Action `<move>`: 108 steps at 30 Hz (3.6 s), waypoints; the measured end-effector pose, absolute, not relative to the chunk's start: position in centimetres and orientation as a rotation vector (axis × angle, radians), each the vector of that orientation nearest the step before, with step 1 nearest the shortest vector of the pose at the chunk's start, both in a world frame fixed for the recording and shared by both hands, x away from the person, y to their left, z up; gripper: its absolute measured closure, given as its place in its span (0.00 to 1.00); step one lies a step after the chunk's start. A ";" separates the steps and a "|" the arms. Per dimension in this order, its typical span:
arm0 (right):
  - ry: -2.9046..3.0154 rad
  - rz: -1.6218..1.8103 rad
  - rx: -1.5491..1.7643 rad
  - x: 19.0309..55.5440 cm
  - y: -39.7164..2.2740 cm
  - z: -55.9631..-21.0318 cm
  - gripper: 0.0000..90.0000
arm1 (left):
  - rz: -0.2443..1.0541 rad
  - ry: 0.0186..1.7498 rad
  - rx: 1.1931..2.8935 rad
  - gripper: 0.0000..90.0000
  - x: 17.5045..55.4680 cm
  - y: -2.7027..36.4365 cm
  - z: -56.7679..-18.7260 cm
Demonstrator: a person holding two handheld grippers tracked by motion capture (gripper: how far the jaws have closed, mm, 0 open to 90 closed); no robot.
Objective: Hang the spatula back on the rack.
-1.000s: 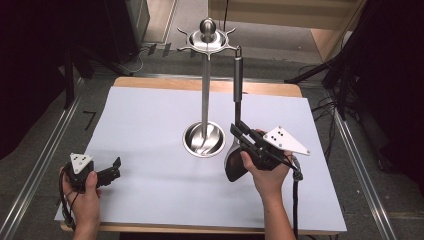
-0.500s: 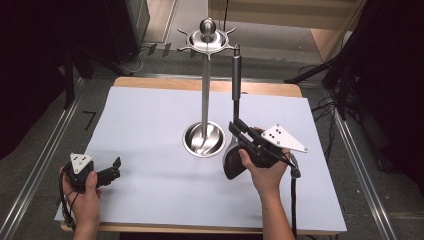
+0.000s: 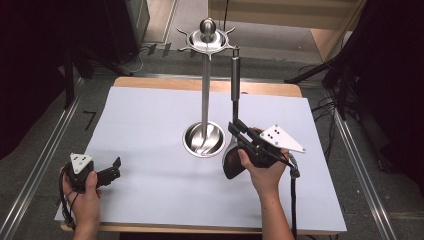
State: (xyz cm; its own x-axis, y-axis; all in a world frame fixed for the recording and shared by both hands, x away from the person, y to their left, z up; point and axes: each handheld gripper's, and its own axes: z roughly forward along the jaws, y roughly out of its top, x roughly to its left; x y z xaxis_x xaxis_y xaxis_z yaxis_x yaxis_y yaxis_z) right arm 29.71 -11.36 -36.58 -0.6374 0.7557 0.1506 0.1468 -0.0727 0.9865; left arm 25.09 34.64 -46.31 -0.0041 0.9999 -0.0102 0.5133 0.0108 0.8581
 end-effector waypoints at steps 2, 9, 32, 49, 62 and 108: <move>1.755 1.756 0.979 29.8 -11.2 -36.7 0.85 | 0.897 1.599 1.584 0.00 25.1 34.7 -46.3; 1.754 1.753 0.968 30.1 -11.1 -36.8 0.85 | 0.896 1.599 1.584 0.00 25.1 34.6 -46.3; 1.785 1.730 0.947 32.0 -10.5 -37.0 0.85 | 0.896 1.598 1.584 0.00 25.1 34.7 -46.3; 1.781 1.711 0.977 32.3 -10.1 -36.9 0.84 | 0.892 1.601 1.584 0.00 25.1 34.7 -46.3; 1.765 1.707 1.015 32.5 -10.5 -36.8 0.79 | 0.890 1.601 1.587 0.00 25.1 34.7 -46.3; 1.675 1.425 1.323 31.6 -18.1 -41.6 0.27 | 0.902 1.600 1.587 0.00 25.1 34.6 -46.3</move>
